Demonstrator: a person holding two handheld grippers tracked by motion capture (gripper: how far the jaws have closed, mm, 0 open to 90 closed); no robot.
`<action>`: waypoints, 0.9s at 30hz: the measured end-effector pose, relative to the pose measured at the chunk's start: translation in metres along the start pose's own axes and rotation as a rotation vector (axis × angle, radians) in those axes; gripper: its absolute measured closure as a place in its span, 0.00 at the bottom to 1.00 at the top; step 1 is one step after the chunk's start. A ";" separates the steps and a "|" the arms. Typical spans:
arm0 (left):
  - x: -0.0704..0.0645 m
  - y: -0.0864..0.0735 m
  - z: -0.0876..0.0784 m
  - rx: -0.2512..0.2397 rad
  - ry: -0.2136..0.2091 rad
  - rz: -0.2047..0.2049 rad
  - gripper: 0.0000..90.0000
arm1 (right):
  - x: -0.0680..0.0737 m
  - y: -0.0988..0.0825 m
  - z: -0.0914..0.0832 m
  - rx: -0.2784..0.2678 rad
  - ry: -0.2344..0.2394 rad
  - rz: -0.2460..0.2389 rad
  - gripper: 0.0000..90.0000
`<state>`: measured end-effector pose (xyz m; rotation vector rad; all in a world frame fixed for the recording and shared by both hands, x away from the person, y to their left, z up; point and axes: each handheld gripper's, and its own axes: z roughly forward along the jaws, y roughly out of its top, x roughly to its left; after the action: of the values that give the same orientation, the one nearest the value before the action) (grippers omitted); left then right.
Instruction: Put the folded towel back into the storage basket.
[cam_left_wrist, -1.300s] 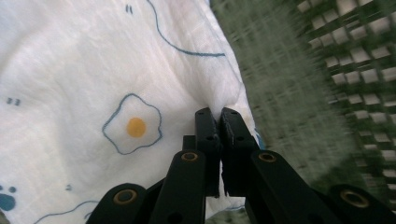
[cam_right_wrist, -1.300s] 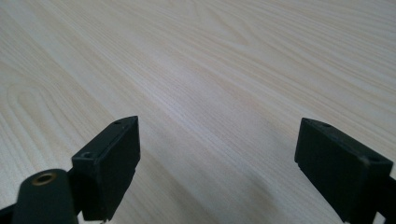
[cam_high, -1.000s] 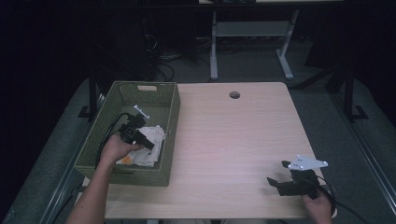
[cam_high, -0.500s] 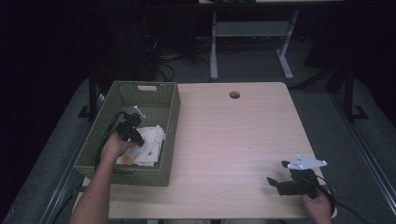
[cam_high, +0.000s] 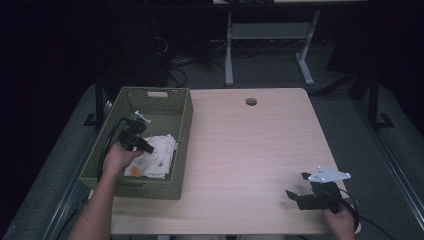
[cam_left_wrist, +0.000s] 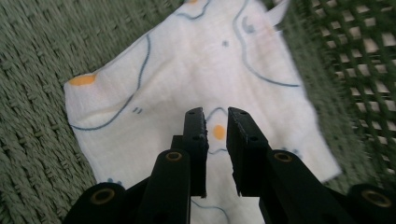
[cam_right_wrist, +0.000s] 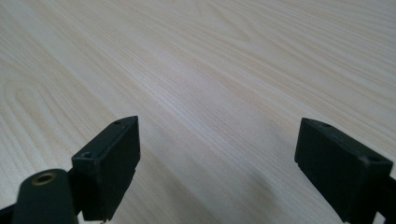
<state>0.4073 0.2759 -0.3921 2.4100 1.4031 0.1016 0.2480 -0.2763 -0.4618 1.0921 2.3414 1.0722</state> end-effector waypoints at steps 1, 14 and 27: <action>-0.002 -0.001 -0.002 0.000 0.004 0.006 0.86 | 0.000 0.000 0.000 0.001 0.000 0.000 0.15; -0.018 -0.010 -0.022 -0.134 -0.093 -0.003 0.82 | -0.002 0.001 -0.002 -0.009 -0.007 0.006 0.15; -0.025 -0.026 -0.048 -0.336 -0.242 -0.022 0.81 | -0.002 0.000 -0.003 -0.010 -0.016 0.010 0.15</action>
<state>0.3615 0.2785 -0.3529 2.0549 1.1958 0.0343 0.2475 -0.2789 -0.4597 1.1052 2.3182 1.0738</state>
